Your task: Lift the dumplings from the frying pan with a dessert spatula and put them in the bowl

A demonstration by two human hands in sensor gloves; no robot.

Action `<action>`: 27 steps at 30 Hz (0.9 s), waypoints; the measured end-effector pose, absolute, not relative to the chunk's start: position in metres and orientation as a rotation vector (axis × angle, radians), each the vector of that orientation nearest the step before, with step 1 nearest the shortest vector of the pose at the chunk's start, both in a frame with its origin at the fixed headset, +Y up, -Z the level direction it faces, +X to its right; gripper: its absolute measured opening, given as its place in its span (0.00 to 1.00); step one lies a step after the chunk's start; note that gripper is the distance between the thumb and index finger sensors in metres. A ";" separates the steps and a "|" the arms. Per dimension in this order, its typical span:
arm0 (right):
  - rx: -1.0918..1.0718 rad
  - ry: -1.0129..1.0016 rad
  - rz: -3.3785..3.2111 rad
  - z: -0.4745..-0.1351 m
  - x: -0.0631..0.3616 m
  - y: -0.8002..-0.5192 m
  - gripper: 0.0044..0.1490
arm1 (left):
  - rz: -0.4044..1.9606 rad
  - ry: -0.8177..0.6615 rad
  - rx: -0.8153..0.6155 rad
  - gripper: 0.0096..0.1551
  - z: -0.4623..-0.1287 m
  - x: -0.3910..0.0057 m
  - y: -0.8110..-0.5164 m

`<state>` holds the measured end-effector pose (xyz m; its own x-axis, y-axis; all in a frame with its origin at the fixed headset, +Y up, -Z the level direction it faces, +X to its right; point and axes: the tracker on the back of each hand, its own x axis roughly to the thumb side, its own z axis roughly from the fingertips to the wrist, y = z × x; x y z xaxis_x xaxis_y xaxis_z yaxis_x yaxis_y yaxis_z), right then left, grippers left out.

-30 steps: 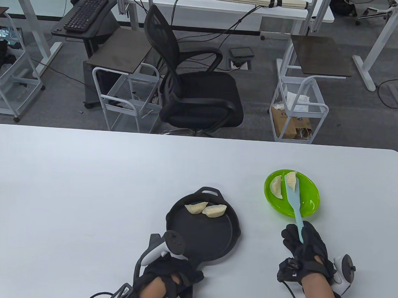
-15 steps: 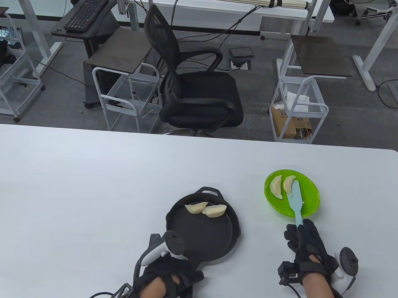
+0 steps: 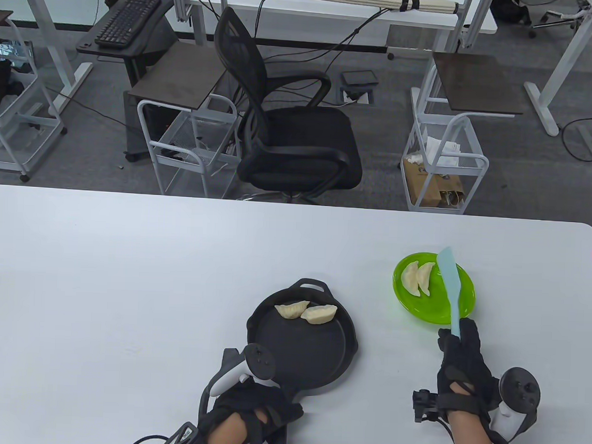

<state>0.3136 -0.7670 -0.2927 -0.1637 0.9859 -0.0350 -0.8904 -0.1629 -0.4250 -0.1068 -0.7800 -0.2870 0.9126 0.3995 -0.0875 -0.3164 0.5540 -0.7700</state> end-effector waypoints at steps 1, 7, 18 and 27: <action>-0.333 -0.361 1.720 -0.293 0.313 -0.765 0.38 | 0.424 -0.102 -0.888 0.38 -0.287 -0.107 -0.780; -0.222 -0.355 1.710 -0.290 0.302 -0.755 0.37 | 0.423 -0.099 -0.886 0.38 -0.287 -0.107 -0.780; -0.110 -0.087 1.500 -0.276 0.266 -0.747 0.37 | 0.424 -0.099 -0.887 0.38 -0.287 -0.108 -0.780; -0.106 0.083 1.417 -0.278 0.261 -0.754 0.34 | 0.424 -0.099 -0.887 0.38 -0.287 -0.108 -0.780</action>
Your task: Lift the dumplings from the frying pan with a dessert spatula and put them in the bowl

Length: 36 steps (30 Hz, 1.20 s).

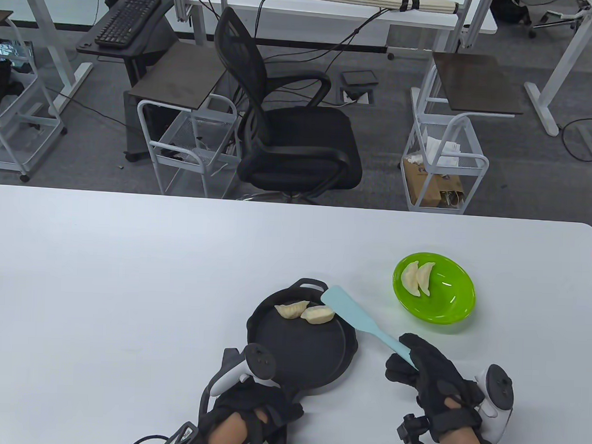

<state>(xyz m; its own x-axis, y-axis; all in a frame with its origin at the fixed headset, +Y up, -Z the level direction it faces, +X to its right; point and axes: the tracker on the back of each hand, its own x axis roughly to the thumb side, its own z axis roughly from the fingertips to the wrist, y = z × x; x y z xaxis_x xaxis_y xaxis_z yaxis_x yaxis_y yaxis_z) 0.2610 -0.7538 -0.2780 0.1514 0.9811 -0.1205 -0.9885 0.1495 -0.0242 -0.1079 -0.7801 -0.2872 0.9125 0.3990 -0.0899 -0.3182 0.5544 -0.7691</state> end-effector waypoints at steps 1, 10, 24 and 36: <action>-0.111 0.090 1.427 -0.278 0.261 -0.754 0.34 | 0.424 -0.099 -0.887 0.38 -0.287 -0.108 -0.780; -0.158 0.198 1.478 -0.277 0.259 -0.759 0.32 | 0.424 -0.099 -0.887 0.38 -0.287 -0.108 -0.780; -0.260 0.172 1.501 -0.277 0.246 -0.767 0.32 | 0.420 -0.095 -0.895 0.36 -0.287 -0.107 -0.780; -0.286 0.243 1.371 -0.280 0.230 -0.792 0.35 | 0.416 -0.105 -0.898 0.35 -0.288 -0.106 -0.781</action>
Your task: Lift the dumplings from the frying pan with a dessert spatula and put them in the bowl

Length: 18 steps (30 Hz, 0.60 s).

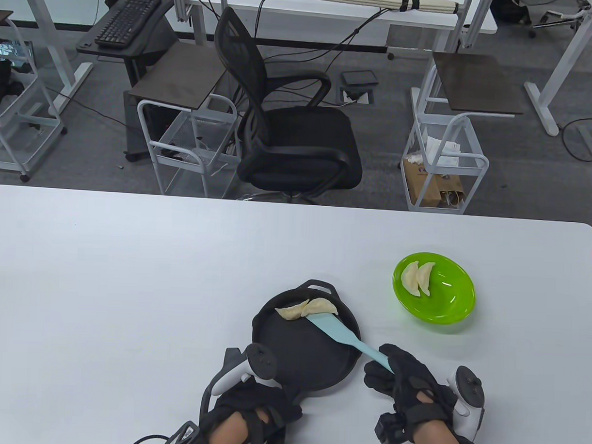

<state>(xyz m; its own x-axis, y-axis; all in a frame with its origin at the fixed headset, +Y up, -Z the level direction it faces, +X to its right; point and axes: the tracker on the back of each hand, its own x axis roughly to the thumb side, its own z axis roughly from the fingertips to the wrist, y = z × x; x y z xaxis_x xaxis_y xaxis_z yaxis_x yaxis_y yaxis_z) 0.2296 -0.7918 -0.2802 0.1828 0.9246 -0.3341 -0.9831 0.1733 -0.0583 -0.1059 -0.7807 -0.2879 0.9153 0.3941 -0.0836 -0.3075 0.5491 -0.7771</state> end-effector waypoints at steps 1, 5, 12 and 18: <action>-0.280 0.253 1.362 -0.280 0.229 -0.792 0.35 | 0.416 -0.106 -0.898 0.35 -0.288 -0.106 -0.781; -0.254 0.270 1.349 -0.281 0.228 -0.793 0.35 | 0.415 -0.109 -0.895 0.36 -0.288 -0.105 -0.781; -0.197 0.276 1.405 -0.283 0.227 -0.793 0.35 | 0.418 -0.111 -0.895 0.36 -0.288 -0.104 -0.782; -0.167 0.265 1.426 -0.284 0.227 -0.792 0.35 | 0.419 -0.111 -0.894 0.36 -0.288 -0.104 -0.782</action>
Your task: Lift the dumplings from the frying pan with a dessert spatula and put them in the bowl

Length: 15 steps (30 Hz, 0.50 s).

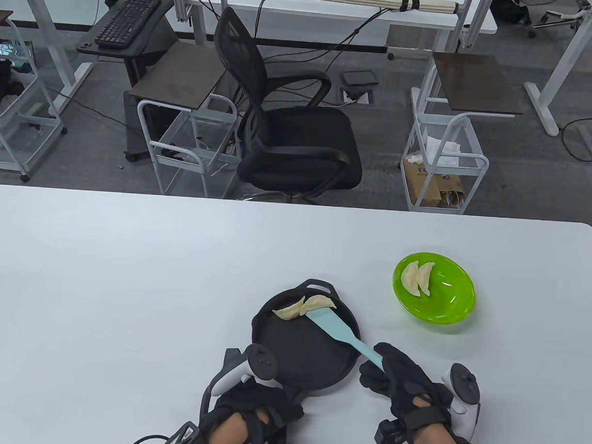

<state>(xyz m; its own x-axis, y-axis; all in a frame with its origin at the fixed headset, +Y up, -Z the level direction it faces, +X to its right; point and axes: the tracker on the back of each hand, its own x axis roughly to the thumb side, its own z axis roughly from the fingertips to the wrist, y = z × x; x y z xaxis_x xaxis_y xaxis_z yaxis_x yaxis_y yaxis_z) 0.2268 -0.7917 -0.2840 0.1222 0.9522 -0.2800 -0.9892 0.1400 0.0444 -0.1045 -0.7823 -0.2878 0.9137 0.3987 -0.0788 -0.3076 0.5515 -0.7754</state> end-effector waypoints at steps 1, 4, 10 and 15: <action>-0.163 0.262 1.423 -0.284 0.227 -0.792 0.35 | 0.419 -0.111 -0.894 0.36 -0.288 -0.105 -0.782; -0.145 0.247 1.406 -0.285 0.228 -0.790 0.35 | 0.419 -0.111 -0.894 0.36 -0.288 -0.105 -0.783; -0.144 0.183 1.385 -0.283 0.232 -0.786 0.35 | 0.419 -0.111 -0.894 0.36 -0.288 -0.105 -0.783; -0.164 0.130 1.371 -0.283 0.238 -0.784 0.36 | 0.419 -0.111 -0.894 0.36 -0.288 -0.105 -0.783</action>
<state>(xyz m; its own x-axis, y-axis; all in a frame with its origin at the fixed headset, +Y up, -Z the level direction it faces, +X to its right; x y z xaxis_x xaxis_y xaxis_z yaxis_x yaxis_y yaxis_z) 0.2381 -0.7835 -0.2826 0.1945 0.9628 -0.1874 -0.9809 0.1903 -0.0403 -0.1048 -0.7828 -0.2879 0.9136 0.3990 -0.0788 -0.3078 0.5517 -0.7752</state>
